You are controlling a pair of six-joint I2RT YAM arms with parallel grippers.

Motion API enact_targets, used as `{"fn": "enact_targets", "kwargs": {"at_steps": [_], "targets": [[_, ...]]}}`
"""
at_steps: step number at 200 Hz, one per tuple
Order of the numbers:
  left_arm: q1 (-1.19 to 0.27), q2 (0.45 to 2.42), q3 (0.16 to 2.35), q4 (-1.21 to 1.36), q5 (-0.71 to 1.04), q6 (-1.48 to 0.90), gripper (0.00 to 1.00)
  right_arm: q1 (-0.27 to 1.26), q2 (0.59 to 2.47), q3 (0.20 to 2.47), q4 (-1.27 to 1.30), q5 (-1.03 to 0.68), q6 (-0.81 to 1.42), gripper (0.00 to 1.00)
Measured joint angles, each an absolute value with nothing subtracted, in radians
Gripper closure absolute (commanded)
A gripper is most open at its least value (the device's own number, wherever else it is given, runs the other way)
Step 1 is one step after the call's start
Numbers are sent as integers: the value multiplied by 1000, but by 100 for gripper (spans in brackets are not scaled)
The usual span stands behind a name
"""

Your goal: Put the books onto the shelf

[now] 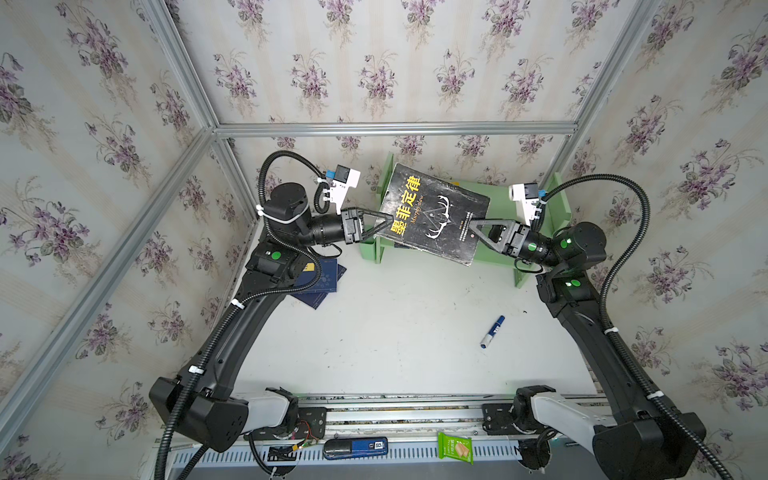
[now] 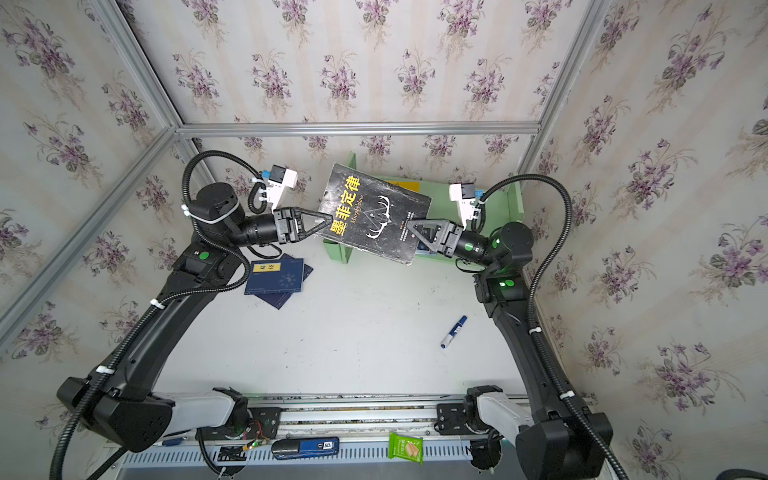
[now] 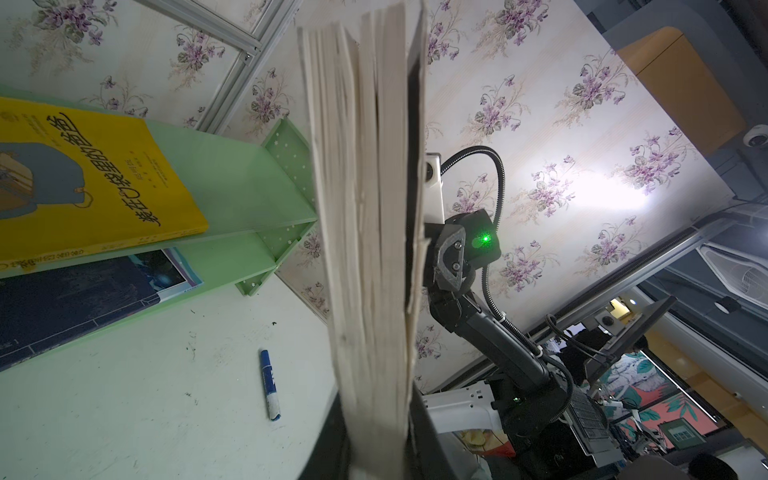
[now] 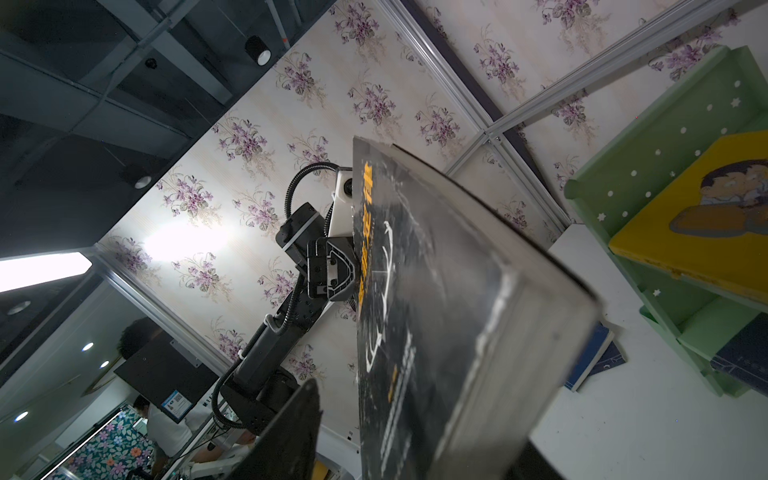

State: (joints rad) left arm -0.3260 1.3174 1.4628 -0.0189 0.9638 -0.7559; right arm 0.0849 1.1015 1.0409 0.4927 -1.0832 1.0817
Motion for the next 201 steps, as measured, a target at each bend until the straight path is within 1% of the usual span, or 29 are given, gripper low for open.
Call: {"fn": "enact_targets", "kwargs": {"at_steps": [23,55,86,107,125,134,153,188,201], "targets": [[-326,1317,1456,50,918,-789,86,85,1101,979,505,-1055,1118,32],[-325,1346,1449,160,900,-839,86,85,1093,893,570,-1034,1206,33],[-327,1390,1450,226,892,-891,87,84,1074,875,620,-1023,1241,33],[-330,1406,1450,272,890,-922,86,85,1074,890,622,-1019,1242,38],[-339,1416,1452,303,892,-940,86,84,1092,924,620,-1015,1242,45],[-341,1420,1455,310,893,-946,86,84,1105,942,621,-1014,1241,47],[-347,1426,1462,323,896,-954,86,84,1130,969,611,-1010,1241,50],[-348,1429,1463,330,891,-959,85,83,1158,996,603,-1002,1241,50],[-348,1434,1464,336,892,-962,85,83,1169,1001,606,-1000,1241,52]]}}
